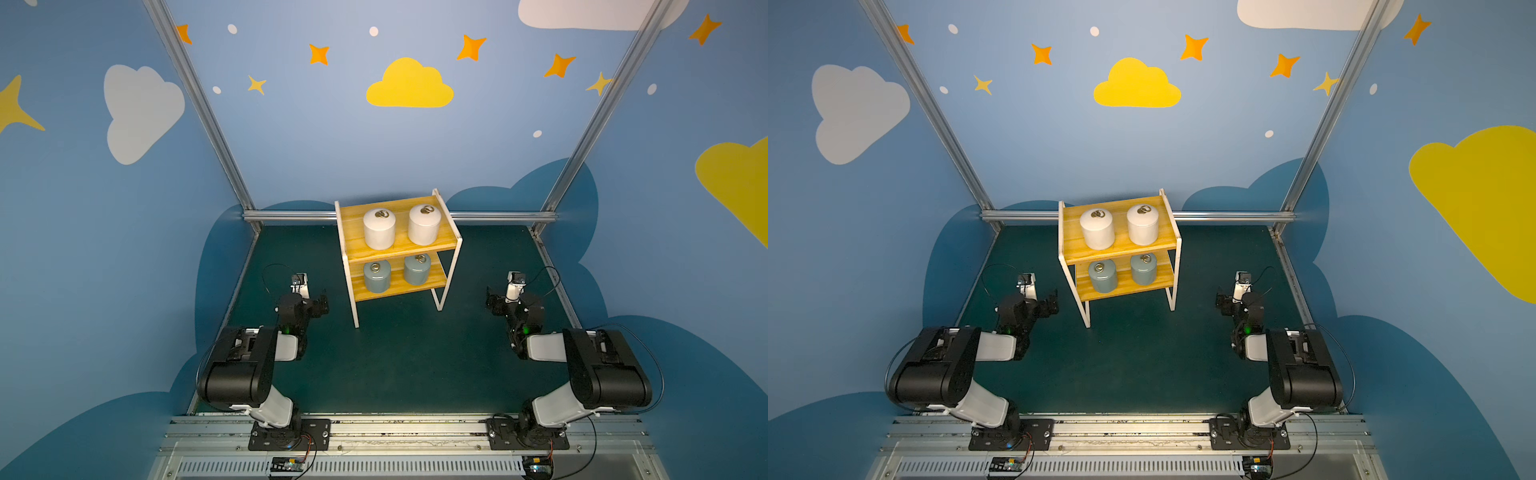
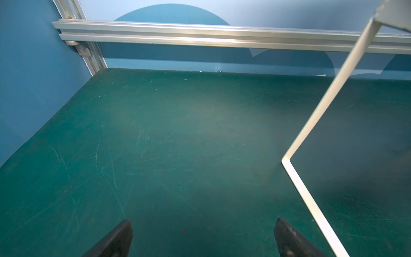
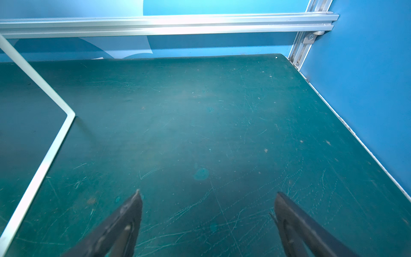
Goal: Remove the tea canisters from the shelf
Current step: Pick up the tea canister from the shelf.
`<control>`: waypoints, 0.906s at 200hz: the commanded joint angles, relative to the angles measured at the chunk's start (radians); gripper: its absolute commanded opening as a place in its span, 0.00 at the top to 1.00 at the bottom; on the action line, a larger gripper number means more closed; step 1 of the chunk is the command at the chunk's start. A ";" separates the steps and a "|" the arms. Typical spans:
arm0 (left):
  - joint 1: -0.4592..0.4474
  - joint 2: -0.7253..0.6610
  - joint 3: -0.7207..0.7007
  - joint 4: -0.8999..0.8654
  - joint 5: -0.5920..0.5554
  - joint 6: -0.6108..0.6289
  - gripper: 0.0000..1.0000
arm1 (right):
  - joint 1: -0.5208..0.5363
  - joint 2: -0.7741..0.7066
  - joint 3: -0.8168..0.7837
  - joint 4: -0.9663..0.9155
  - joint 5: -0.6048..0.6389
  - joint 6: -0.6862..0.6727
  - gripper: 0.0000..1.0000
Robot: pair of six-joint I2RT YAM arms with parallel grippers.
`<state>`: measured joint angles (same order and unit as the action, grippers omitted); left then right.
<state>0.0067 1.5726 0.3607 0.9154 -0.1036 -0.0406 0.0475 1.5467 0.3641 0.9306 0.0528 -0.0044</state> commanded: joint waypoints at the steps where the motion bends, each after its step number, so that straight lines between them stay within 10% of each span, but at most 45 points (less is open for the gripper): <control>1: 0.003 0.001 0.007 0.018 0.010 0.011 0.00 | 0.001 0.010 0.000 0.017 0.010 0.004 0.05; 110: 0.000 -0.018 0.006 0.013 0.024 0.022 0.00 | 0.023 -0.410 0.182 -0.634 -0.266 0.108 0.06; 181: -0.080 -0.501 0.075 -0.555 0.026 0.022 0.00 | 0.111 -0.647 0.464 -1.134 -0.374 0.053 0.06</control>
<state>-0.0570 1.2171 0.4221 0.5873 -0.0860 -0.0113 0.1360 0.9493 0.7525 0.0265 -0.2634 0.0689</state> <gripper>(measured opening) 0.999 0.944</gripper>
